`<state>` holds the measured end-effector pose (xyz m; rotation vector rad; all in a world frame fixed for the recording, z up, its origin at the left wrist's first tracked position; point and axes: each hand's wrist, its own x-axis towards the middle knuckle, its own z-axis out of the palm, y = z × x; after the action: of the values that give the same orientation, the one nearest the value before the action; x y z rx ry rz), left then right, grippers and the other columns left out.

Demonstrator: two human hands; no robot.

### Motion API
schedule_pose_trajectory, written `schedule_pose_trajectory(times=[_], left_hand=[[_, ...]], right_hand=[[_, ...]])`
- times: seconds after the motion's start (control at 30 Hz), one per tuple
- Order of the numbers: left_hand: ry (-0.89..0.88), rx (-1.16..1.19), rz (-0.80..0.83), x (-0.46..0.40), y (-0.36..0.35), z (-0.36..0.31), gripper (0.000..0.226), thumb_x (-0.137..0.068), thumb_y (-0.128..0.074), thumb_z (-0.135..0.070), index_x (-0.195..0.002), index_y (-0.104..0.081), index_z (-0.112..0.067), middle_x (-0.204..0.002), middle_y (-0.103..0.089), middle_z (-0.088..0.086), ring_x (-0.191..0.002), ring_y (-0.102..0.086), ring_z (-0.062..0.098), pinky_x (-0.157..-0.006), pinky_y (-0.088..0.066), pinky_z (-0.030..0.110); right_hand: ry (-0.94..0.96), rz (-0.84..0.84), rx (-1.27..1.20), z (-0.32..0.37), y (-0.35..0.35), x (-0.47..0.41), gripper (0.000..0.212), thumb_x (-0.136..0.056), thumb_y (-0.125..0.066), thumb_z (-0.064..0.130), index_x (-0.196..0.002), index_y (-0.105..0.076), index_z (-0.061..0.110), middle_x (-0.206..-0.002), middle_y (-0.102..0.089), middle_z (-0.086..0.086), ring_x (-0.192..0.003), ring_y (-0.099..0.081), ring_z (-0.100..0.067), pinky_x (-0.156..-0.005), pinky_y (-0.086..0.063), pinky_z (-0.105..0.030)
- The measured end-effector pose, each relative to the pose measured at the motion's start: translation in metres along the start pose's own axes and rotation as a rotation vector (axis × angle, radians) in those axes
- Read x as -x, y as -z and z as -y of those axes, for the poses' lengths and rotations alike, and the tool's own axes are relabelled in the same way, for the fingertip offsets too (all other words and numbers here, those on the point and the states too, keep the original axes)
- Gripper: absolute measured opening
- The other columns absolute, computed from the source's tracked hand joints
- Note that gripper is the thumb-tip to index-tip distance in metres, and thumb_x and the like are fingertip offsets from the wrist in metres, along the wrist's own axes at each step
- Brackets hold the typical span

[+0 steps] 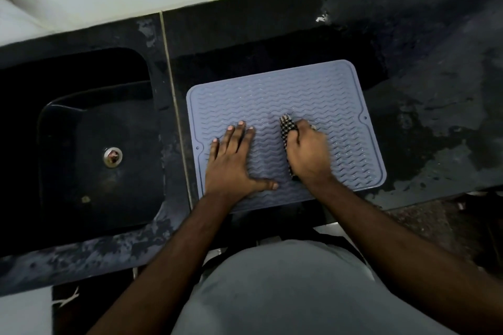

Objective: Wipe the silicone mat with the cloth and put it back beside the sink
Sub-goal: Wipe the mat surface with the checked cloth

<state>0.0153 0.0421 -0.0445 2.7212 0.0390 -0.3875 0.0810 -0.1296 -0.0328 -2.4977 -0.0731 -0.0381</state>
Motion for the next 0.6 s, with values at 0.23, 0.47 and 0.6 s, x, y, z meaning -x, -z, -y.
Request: schedule_pose_trajectory(times=[0.23,0.47,0.6], left_hand=[[0.006,-0.023,0.005,-0.001,0.001,-0.002,0.136,-0.051,-0.049,-0.092,-0.161,-0.008,-0.024,-0.169,0.003,-0.006,-0.155,0.007,0.015,-0.125,0.004,0.048],[-0.026,-0.025,0.032,0.005,0.007,0.003,0.136,-0.058,-0.056,-0.092,-0.162,-0.002,-0.022,-0.169,0.005,-0.004,-0.155,0.007,0.016,-0.125,0.001,0.048],[0.010,-0.058,-0.027,0.027,0.021,0.028,0.142,-0.053,-0.057,-0.097,-0.162,-0.003,-0.023,-0.169,0.000,-0.003,-0.155,0.004,0.015,-0.126,0.000,0.046]], right_hand=[[0.061,0.097,-0.012,0.035,-0.023,0.011,0.045,-0.089,-0.032,0.028,-0.099,-0.063,-0.003,-0.087,-0.069,-0.026,-0.078,-0.066,-0.040,-0.071,-0.051,-0.044],[0.025,0.105,-0.180,0.031,-0.024,0.008,0.037,-0.090,-0.037,0.015,-0.098,-0.066,-0.006,-0.089,-0.070,-0.026,-0.079,-0.065,-0.035,-0.077,-0.041,-0.036],[-0.016,0.131,-0.253,0.029,-0.020,0.010,0.035,-0.093,-0.039,0.011,-0.105,-0.067,-0.005,-0.094,-0.071,-0.023,-0.080,-0.062,-0.028,-0.072,-0.039,-0.026]])
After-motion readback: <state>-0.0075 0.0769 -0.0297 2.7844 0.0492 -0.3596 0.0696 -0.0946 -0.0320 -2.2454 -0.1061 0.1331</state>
